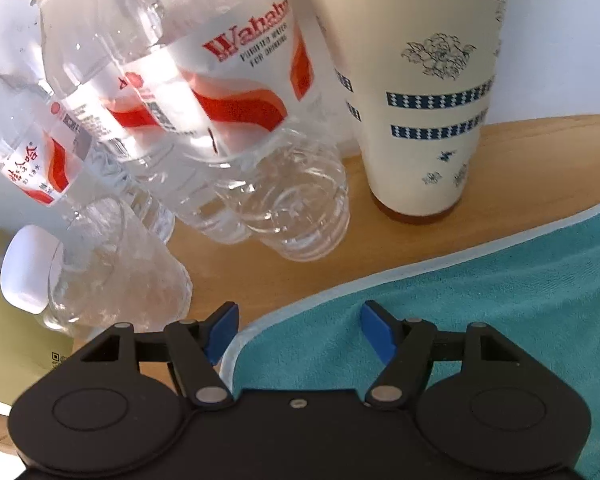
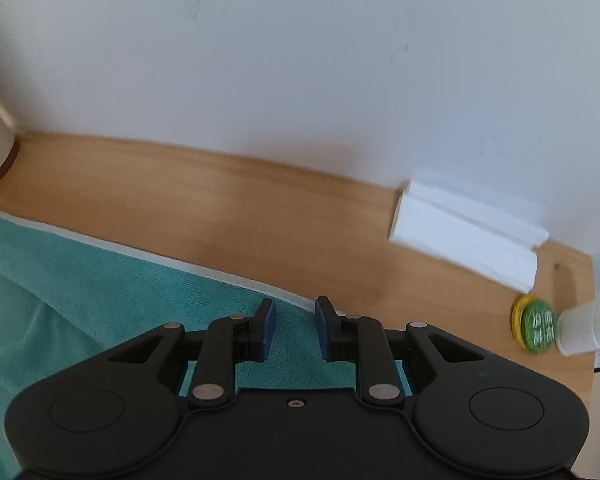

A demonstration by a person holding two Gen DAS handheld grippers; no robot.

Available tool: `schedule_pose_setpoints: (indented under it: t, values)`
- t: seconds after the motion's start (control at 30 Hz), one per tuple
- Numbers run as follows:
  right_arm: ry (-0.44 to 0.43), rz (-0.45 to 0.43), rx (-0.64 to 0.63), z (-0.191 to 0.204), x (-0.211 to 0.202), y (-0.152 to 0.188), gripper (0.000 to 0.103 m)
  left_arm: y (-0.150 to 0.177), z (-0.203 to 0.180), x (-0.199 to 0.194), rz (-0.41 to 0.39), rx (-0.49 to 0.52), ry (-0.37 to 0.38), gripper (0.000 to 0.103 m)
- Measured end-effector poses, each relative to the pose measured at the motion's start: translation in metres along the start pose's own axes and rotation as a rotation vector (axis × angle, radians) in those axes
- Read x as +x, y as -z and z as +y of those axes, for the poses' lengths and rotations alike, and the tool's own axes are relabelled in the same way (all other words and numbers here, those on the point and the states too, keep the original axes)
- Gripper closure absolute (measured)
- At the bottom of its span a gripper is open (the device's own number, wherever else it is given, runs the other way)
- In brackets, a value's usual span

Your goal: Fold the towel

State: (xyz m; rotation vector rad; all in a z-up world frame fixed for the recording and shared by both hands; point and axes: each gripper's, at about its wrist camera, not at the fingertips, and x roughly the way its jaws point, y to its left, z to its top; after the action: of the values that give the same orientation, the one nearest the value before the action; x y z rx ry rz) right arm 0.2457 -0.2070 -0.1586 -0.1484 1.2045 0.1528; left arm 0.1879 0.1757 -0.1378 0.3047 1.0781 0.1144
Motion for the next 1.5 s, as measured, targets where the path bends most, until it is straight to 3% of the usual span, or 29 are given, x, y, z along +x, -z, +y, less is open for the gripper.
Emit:
schedule_pose_setpoints:
  t: [0.2, 0.3, 0.47, 0.53, 0.6, 0.8, 0.97, 1.17, 1.4, 1.5]
  values:
    - [0.086, -0.030, -0.057, 0.012, -0.021, 0.009, 0.077, 0.000, 0.006, -0.024, -0.050, 0.000, 0.029, 0.033]
    - [0.064, -0.055, -0.055, 0.013, -0.050, 0.024, 0.076, 0.009, 0.010, -0.046, -0.055, -0.002, 0.081, 0.033]
    - [0.021, -0.004, 0.007, 0.003, -0.087, 0.079, 0.072, 0.062, -0.002, -0.081, -0.024, 0.100, 0.109, 0.033]
    - [0.026, 0.021, 0.018, 0.002, -0.098, 0.113, 0.072, 0.088, -0.005, -0.090, 0.000, 0.114, 0.100, 0.023]
    - [0.048, 0.069, 0.066, -0.006, -0.112, 0.156, 0.072, 0.106, -0.005, -0.096, 0.017, 0.120, 0.095, 0.023]
    - [0.037, 0.125, 0.191, -0.035, -0.136, 0.220, 0.072, 0.140, 0.024, -0.114, 0.074, -0.049, 0.113, 0.023]
    - [0.042, 0.142, 0.225, -0.038, -0.128, 0.242, 0.072, 0.146, 0.045, -0.108, 0.109, -0.145, 0.073, 0.023]
    - [0.027, 0.127, 0.227, -0.039, -0.123, 0.251, 0.070, 0.155, 0.040, -0.098, 0.173, -0.082, 0.062, 0.024]
    - [0.024, 0.129, 0.203, -0.045, -0.123, 0.261, 0.070, 0.156, 0.034, -0.100, 0.171, 0.020, 0.018, 0.023]
    - [0.041, 0.153, 0.191, -0.052, -0.122, 0.262, 0.065, 0.159, 0.035, -0.101, 0.181, 0.059, -0.011, 0.023]
